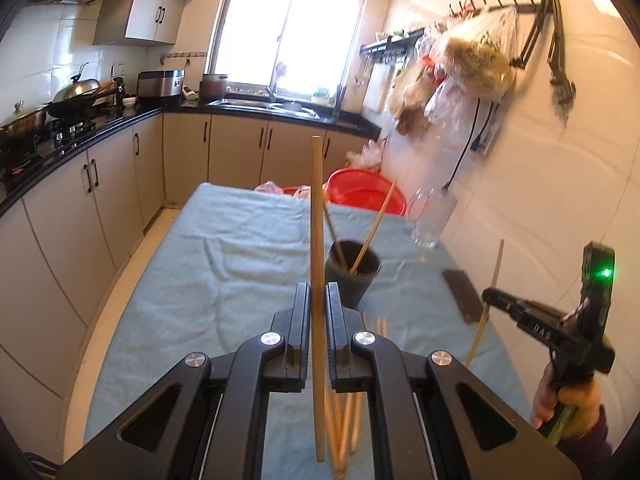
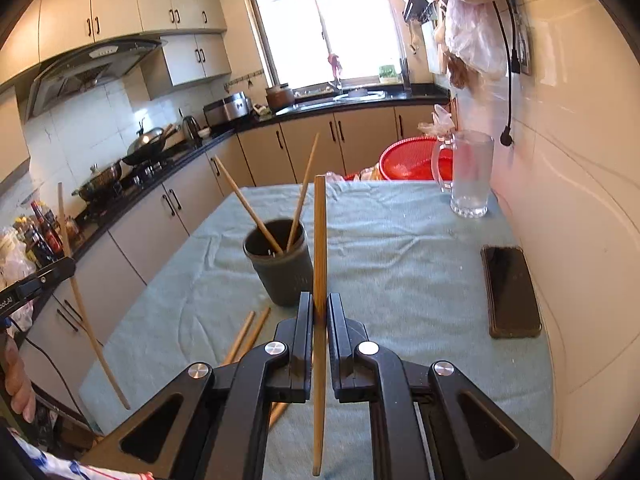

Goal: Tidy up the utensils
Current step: 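Lower both chopsticks into the black holder and open both grippers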

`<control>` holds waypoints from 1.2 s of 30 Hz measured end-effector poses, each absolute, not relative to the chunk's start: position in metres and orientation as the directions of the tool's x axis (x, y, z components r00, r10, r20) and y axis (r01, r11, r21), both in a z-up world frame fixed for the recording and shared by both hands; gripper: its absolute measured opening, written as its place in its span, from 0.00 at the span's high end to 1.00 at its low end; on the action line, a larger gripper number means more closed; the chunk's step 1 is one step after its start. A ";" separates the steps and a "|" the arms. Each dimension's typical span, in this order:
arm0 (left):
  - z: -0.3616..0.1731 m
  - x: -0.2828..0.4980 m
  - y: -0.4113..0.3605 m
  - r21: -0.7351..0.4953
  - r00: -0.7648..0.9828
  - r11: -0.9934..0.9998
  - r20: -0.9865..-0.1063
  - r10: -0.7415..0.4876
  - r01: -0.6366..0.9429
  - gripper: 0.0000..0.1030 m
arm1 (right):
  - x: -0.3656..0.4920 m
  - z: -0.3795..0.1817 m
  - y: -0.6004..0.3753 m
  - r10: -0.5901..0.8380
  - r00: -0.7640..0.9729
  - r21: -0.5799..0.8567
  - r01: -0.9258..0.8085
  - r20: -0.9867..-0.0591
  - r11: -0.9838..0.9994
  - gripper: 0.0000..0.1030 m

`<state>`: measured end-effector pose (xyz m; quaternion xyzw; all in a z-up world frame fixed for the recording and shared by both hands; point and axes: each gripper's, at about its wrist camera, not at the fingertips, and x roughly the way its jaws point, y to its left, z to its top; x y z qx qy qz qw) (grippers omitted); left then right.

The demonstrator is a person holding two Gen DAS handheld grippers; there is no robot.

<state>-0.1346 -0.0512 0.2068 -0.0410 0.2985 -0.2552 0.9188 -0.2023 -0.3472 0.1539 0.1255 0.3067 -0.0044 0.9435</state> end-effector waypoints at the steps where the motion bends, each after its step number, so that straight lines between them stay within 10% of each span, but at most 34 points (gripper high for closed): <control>1: 0.210 -0.131 -0.054 -0.236 0.694 0.864 -0.519 -0.499 0.445 0.94 | -0.200 0.158 -0.347 0.069 0.818 0.237 0.083 -0.572 0.968 0.93; 22: 0.247 0.008 -0.152 -0.280 0.800 0.872 -0.357 -0.483 0.402 0.94 | -0.075 0.225 -0.364 0.081 0.953 0.414 0.050 -0.294 0.909 0.93; 36: 0.175 0.056 -0.183 -0.250 0.738 0.901 -0.517 -0.433 0.354 0.94 | -0.033 0.156 -0.366 0.074 0.901 0.402 0.116 -0.427 0.908 0.93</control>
